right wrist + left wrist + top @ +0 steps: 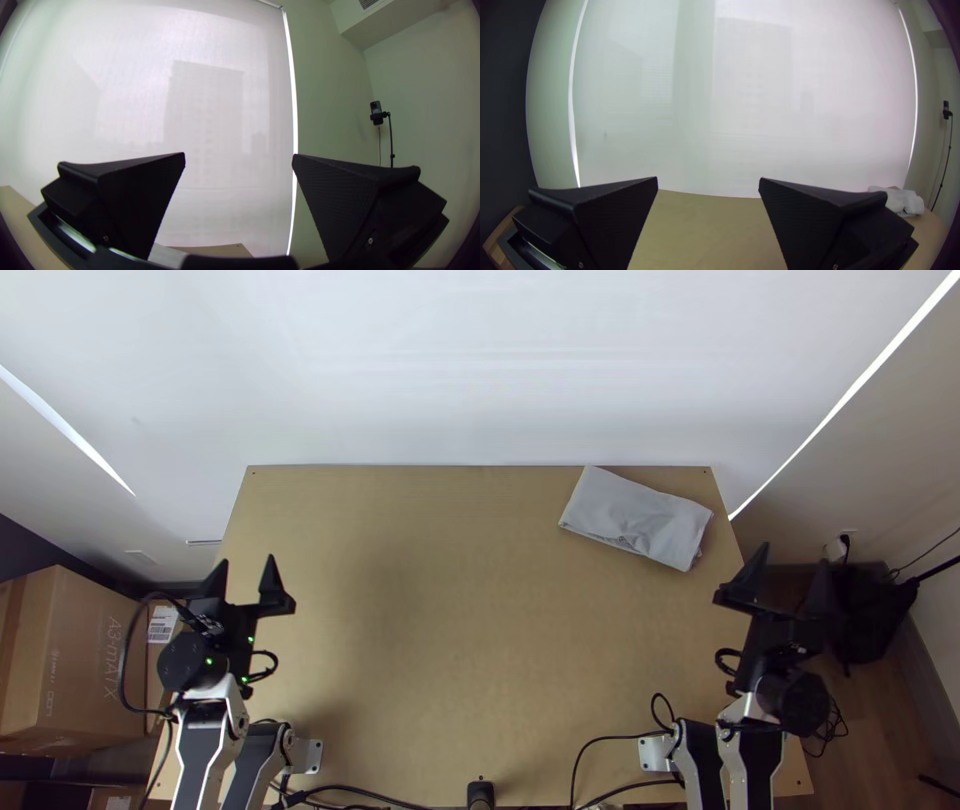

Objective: Fold the t-shirt

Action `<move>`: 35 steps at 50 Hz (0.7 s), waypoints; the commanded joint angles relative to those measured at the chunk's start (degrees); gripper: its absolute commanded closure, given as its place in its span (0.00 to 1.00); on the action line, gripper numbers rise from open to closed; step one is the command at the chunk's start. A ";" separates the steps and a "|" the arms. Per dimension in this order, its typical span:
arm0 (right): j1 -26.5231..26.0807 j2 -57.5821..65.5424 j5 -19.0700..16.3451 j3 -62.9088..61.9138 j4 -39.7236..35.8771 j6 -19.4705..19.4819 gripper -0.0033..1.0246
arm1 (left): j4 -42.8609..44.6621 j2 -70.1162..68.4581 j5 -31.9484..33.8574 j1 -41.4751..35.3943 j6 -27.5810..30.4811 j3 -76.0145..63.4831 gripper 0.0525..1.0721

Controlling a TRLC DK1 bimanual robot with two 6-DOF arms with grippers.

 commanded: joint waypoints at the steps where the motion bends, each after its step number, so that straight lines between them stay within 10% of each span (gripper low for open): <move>1: 4.10 -4.65 0.81 -6.39 1.39 -1.61 0.04 | 3.98 -6.08 -0.75 -2.31 1.69 -6.67 0.05; 15: 12.80 -20.03 0.63 -18.79 -6.96 2.35 0.04 | 1.35 -23.84 0.56 -5.92 4.07 -18.62 0.05; 22: 18.51 -19.86 0.45 -18.52 -27.27 4.98 0.04 | -0.67 -23.84 0.65 -6.62 1.26 -20.20 0.05; 35: 21.94 -19.77 -0.60 -18.52 -27.44 5.07 0.04 | -7.71 -22.78 1.09 -6.62 -4.28 -20.56 0.05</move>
